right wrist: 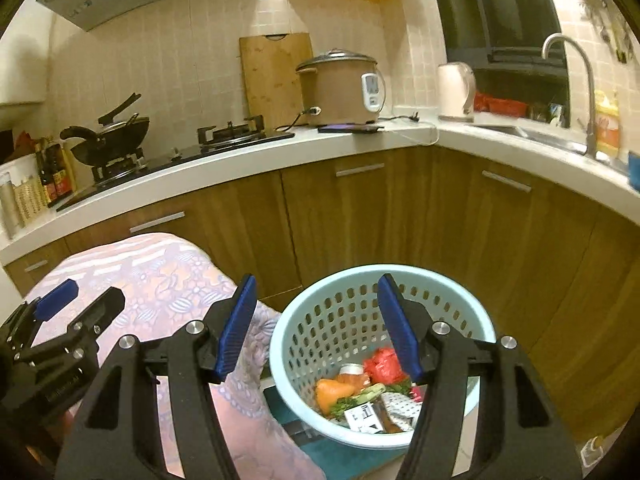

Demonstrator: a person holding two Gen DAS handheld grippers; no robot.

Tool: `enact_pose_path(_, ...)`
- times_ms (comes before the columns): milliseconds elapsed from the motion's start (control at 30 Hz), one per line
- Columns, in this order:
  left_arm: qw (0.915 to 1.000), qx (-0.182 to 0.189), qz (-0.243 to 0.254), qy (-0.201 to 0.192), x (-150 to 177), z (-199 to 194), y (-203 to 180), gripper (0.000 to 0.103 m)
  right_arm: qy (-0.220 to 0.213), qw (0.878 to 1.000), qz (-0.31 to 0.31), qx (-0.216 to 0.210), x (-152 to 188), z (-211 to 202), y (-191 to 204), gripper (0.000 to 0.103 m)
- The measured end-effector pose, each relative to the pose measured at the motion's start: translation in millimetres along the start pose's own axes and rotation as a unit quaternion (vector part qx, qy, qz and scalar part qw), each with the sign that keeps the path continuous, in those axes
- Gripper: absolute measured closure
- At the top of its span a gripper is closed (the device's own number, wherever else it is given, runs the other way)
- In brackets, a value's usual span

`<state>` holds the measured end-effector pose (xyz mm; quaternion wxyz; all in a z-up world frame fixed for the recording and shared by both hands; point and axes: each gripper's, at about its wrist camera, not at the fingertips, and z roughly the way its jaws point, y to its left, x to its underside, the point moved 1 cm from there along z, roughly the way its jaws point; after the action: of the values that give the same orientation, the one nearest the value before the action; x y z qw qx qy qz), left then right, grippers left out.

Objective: Collect trash

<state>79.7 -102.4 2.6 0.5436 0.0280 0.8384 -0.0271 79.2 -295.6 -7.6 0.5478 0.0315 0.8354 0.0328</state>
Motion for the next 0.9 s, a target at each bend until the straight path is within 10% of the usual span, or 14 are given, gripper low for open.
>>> enact_pose_path(900,0.9984,-0.039,0.005,-0.04,-3,-11,1,0.016,-0.02,1.0,-0.001,0.024,-9,-12,1,0.042)
